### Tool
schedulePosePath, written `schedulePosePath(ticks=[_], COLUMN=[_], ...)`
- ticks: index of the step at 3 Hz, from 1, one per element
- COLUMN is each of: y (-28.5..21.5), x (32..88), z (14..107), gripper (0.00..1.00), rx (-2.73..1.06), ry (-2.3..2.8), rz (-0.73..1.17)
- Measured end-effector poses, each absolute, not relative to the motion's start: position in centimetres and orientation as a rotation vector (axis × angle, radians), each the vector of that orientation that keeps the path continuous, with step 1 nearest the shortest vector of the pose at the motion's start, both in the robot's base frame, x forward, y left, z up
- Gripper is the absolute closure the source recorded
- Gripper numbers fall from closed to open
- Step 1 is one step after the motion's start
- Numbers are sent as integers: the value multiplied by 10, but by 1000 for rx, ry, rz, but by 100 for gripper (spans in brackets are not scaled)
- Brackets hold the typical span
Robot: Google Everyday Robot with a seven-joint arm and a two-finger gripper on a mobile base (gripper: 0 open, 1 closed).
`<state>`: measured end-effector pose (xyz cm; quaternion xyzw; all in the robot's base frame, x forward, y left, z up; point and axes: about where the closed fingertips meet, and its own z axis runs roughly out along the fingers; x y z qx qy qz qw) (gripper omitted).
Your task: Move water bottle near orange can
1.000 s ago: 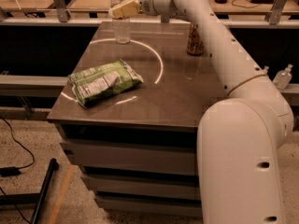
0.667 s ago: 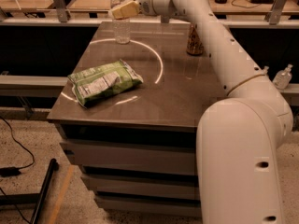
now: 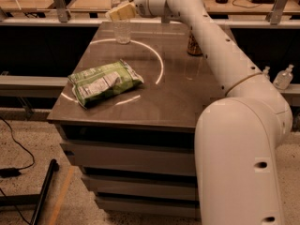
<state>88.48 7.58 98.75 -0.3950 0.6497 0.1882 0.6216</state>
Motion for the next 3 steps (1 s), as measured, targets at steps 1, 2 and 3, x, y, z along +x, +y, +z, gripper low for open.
schedulePosePath(ticks=[1,2,3], y=[78,78,97], x=[891,896,915], z=[983,981,961], gripper=[0,0,0], rx=[-875,-834,-794], ry=[1506,1509,1537], rz=[412,414,448])
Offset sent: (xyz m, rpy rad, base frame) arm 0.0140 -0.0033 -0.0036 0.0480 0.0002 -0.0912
